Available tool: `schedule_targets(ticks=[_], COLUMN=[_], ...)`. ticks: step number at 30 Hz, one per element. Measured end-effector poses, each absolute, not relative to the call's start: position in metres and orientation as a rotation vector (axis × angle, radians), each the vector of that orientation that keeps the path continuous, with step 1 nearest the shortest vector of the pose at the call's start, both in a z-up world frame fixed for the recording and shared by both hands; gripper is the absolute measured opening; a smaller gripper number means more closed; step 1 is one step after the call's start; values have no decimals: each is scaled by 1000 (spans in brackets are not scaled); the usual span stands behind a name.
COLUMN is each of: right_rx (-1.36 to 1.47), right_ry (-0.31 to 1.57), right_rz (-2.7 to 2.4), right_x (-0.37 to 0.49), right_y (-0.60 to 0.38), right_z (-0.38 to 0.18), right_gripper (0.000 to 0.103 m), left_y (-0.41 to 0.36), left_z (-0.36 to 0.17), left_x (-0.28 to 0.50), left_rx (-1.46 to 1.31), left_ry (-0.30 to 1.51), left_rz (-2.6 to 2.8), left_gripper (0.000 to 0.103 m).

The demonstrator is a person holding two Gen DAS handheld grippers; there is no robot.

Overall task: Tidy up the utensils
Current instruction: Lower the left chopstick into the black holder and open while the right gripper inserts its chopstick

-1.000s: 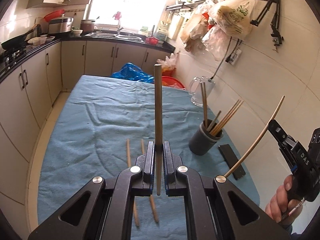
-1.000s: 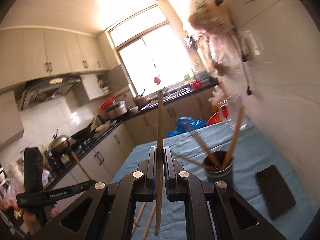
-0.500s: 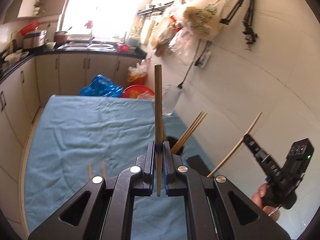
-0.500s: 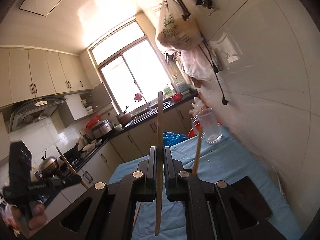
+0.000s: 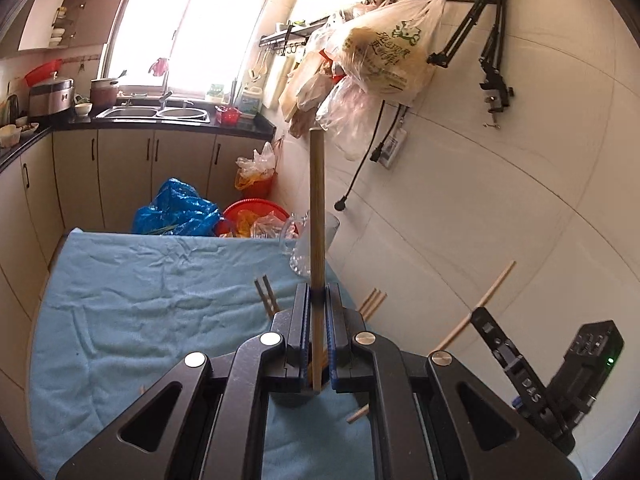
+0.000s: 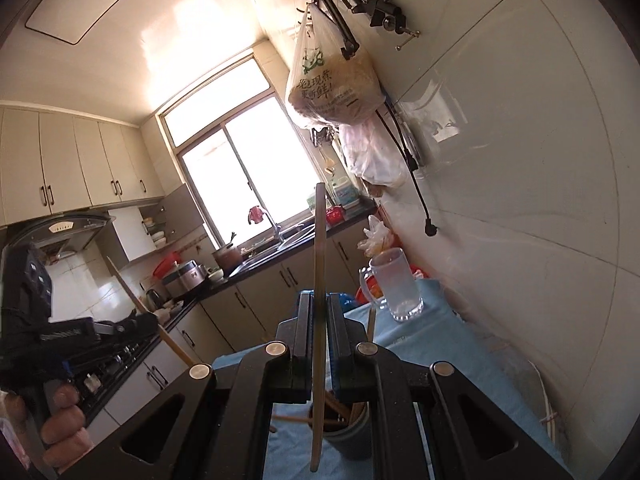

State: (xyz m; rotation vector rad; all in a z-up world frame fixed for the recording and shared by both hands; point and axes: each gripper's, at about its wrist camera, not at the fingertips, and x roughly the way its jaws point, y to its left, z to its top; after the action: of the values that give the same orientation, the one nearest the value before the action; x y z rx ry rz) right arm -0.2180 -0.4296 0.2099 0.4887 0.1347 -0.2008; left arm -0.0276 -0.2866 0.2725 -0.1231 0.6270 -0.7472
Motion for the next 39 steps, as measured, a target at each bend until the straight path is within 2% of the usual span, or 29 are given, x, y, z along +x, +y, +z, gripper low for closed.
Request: schedule_targets(ticks=[15, 34, 37, 39], right_rx=[492, 463, 464, 465], right_ry=[129, 259, 268, 268], right_rz=[-266, -268, -259, -254], right_x=[-170, -135, -135, -136], right_y=[-451, -445, -444, -443], right_z=[203, 160, 159, 160], right_gripper=[7, 8, 9, 10], left_y=[-326, -336, -336, -334], left_z=[224, 192, 193, 195], left_x=[17, 33, 33, 32], left_rx=[-99, -39, -41, -44], left_ry=[663, 686, 689, 678], left_rz=[-698, -659, -662, -656], left_gripper=[7, 7, 15, 35])
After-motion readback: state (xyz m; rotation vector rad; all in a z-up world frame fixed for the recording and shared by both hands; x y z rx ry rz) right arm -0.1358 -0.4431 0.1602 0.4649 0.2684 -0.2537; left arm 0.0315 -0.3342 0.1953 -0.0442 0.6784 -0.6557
